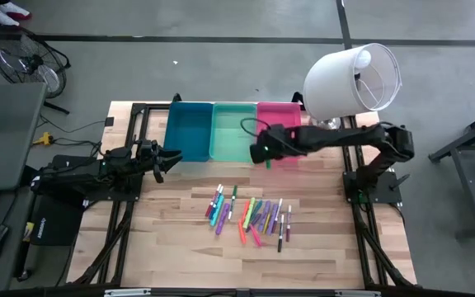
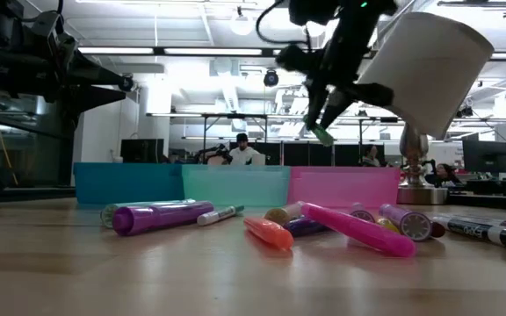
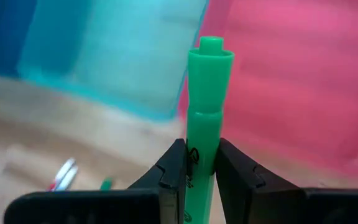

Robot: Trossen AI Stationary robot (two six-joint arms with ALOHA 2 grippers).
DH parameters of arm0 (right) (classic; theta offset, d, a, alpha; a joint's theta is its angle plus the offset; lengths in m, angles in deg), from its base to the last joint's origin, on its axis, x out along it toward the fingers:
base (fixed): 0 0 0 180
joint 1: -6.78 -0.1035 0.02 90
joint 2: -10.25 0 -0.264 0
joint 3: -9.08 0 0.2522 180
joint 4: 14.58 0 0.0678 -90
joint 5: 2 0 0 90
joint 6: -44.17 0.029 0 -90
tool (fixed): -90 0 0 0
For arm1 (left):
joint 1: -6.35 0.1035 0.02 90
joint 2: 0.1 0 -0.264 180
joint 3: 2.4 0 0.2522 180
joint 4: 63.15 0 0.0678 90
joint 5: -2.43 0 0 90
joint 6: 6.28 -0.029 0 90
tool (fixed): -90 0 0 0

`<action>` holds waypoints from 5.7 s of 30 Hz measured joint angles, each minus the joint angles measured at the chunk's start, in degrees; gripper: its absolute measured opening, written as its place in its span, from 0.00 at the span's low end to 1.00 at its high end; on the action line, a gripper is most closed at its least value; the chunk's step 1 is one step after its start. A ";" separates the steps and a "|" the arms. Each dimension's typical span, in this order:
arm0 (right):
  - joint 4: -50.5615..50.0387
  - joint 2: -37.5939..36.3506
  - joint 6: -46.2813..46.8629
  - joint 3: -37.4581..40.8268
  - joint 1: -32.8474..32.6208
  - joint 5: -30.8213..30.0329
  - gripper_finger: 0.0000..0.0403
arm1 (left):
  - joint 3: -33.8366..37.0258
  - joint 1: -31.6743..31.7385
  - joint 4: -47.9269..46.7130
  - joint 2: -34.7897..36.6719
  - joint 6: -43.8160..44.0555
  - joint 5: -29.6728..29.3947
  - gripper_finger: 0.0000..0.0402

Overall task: Pick & Place Markers
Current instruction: Put the green highlighter pen into the pink bin, then put the right purple highlighter pen into the pink bin

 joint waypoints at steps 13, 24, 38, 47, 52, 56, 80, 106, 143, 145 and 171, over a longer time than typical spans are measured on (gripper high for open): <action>-0.49 9.47 -6.36 -3.77 10.52 0.25 0.14 | 0.02 0.01 0.00 -0.01 -0.01 0.00 0.37; 1.46 12.38 -6.66 -3.70 11.67 1.71 0.21 | 0.00 0.01 0.00 0.01 0.00 -0.01 0.37; 1.83 11.68 -7.40 -3.70 11.13 0.52 0.42 | 0.02 0.00 0.00 -0.01 0.01 -0.02 0.37; -0.37 6.11 -5.87 -3.70 7.46 -3.04 0.55 | 0.02 0.01 0.00 -0.01 0.01 -0.02 0.37; -2.86 4.03 -6.24 -3.71 2.65 0.04 0.56 | 0.00 0.00 0.00 0.01 -0.01 -0.01 0.37; -7.51 3.01 -4.03 -3.72 -1.64 2.31 0.56 | 0.02 -0.01 0.00 0.01 -0.01 0.00 0.37; -13.19 1.65 22.69 2.43 -27.01 7.05 0.56 | 0.00 0.01 0.00 0.00 0.00 -0.01 0.37; 4.46 12.49 40.54 2.24 -28.05 14.55 0.55 | 0.00 0.01 0.00 0.00 0.00 -0.01 0.37; 0.88 15.50 43.68 2.29 -27.11 18.08 0.50 | -0.01 0.01 0.00 0.01 -0.01 0.00 0.37; 0.28 15.65 43.69 2.34 -27.48 18.02 0.50 | 0.00 0.00 0.00 0.00 -0.01 -0.02 0.37; -0.88 15.64 40.60 2.37 -27.62 19.06 0.50 | -0.01 0.01 0.00 -0.01 0.01 0.00 0.37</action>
